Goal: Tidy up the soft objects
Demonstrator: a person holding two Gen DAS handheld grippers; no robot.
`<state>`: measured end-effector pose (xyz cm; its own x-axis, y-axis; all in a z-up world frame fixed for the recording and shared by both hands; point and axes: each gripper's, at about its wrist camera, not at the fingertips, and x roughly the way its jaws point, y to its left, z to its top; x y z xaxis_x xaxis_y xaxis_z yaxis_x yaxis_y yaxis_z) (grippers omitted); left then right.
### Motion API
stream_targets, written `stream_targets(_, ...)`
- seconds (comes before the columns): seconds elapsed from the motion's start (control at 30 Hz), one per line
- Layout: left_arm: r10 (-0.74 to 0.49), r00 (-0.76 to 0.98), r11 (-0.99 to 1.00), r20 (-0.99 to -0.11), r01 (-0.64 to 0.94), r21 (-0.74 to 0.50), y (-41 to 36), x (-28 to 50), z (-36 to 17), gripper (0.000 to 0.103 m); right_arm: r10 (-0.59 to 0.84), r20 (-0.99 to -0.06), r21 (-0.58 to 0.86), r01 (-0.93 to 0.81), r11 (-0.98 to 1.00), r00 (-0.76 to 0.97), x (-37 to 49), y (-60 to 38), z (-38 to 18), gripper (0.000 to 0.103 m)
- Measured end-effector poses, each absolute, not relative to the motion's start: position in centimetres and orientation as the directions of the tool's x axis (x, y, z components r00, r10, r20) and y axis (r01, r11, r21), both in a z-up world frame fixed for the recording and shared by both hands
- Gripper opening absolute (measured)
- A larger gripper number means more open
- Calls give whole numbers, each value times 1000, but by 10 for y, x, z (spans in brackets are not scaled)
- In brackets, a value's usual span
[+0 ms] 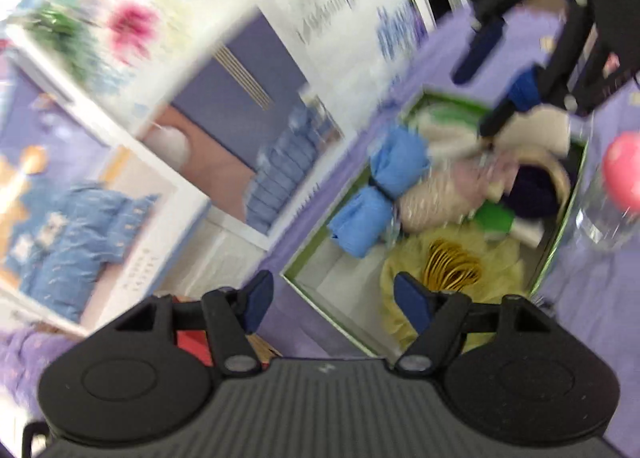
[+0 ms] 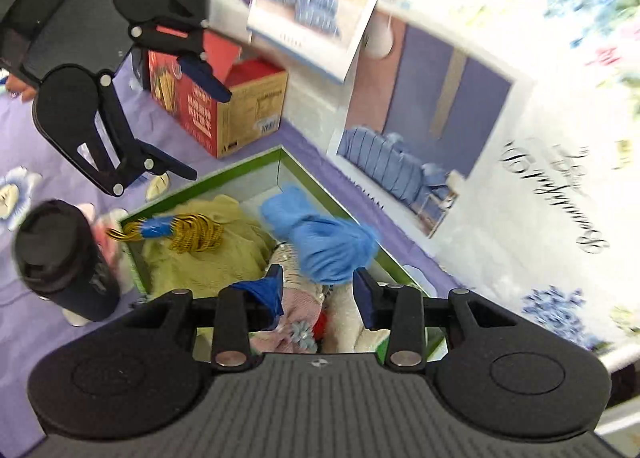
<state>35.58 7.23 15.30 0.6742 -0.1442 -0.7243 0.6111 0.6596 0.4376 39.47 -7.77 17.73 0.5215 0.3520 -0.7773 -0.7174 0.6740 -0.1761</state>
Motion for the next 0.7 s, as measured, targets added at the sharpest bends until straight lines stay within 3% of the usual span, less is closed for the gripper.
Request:
stream_targets(0.07, -175, 691, 717, -701, 577, 390, 78, 338, 174, 78, 359, -761, -177, -705, 687, 540, 381, -81, 188, 22)
stream_targets(0.13, -194, 727, 782, -659, 520, 344, 85, 318, 193, 86, 370, -741, -161, -683, 712, 560, 359, -86, 200, 23)
stream_targets(0.23, -188, 782, 865, -594, 418, 276, 93, 286, 216, 87, 395, -712, -121, -656, 745, 581, 318, -94, 215, 23)
stream_targets(0.37, -106, 833, 941, -543, 260, 216, 97, 246, 227, 88, 385, -693, -49, -574, 817, 609, 267, -99, 218, 24)
stream_targets(0.57, -19, 860, 992, -509, 81, 101, 89, 190, 202, 88, 326, -645, 71, -370, 926, 691, 207, -100, 194, 25)
stream_targets(0.7, -11, 819, 999, -574, 27, 18, 70, 161, 163, 88, 226, -623, 88, -219, 972, 749, 179, -93, 171, 25)
